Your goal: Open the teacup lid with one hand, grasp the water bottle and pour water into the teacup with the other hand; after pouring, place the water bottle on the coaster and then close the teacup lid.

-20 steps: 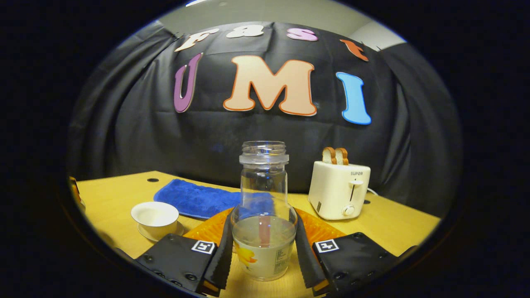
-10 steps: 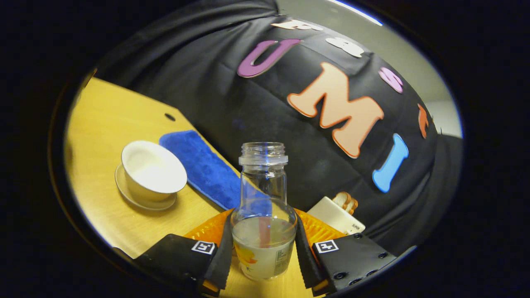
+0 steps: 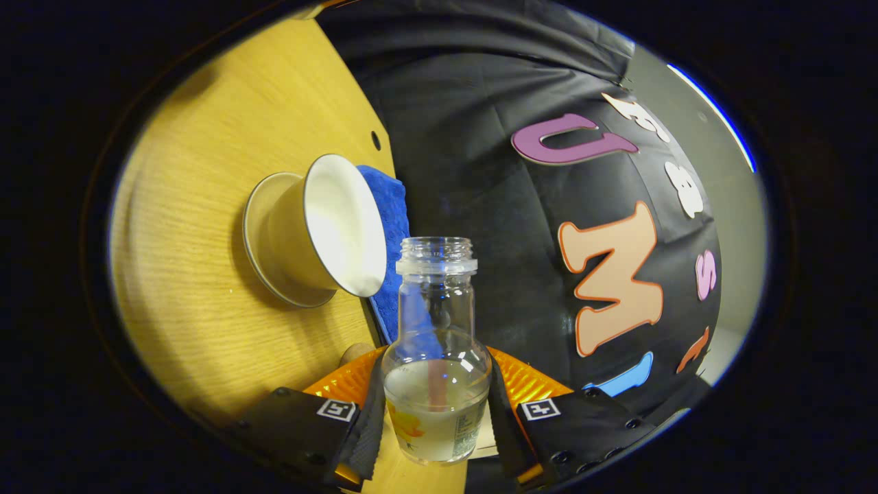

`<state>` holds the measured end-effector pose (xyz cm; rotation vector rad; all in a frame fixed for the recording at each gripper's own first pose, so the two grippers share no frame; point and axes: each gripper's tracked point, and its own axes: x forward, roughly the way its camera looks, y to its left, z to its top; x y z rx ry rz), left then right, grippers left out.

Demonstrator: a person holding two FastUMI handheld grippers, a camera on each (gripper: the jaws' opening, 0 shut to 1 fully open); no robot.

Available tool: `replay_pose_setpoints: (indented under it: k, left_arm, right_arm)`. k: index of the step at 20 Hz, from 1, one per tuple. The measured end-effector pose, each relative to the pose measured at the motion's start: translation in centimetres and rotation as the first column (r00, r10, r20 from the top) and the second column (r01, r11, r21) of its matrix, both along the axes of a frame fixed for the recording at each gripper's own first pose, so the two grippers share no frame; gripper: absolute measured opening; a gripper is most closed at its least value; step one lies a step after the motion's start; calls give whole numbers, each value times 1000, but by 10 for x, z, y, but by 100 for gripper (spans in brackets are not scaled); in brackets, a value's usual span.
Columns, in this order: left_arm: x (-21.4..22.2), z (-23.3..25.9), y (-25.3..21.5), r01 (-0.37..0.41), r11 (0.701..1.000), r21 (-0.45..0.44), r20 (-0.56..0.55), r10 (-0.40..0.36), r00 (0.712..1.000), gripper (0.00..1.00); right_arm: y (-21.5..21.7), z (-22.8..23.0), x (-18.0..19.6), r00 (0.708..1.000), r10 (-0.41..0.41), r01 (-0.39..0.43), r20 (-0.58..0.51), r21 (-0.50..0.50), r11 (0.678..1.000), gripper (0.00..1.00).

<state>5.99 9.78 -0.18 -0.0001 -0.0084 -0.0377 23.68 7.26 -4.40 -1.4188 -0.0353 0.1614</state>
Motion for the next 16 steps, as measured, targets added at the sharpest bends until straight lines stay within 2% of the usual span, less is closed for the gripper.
replay_pose_setpoints:
  k: [4,8,12,16]
  left_arm:
    - [0,-1,0,0,1000,-3,-2,0,1000,24]
    - [0,0,0,0,1000,-3,-1,0,1000,24]
    - [0,0,0,0,1000,-4,-2,0,1000,24]
    - [0,-1,-1,0,1000,-4,-2,0,1000,24]
  right_arm:
    - [1,-2,-3,1000,5,-5,6,-115,993,72]
    - [-1,-1,0,1000,6,-3,14,-229,974,72]
    - [1,-2,0,1000,19,-12,21,-289,957,70]
    - [9,5,2,997,48,-22,59,-377,926,71]
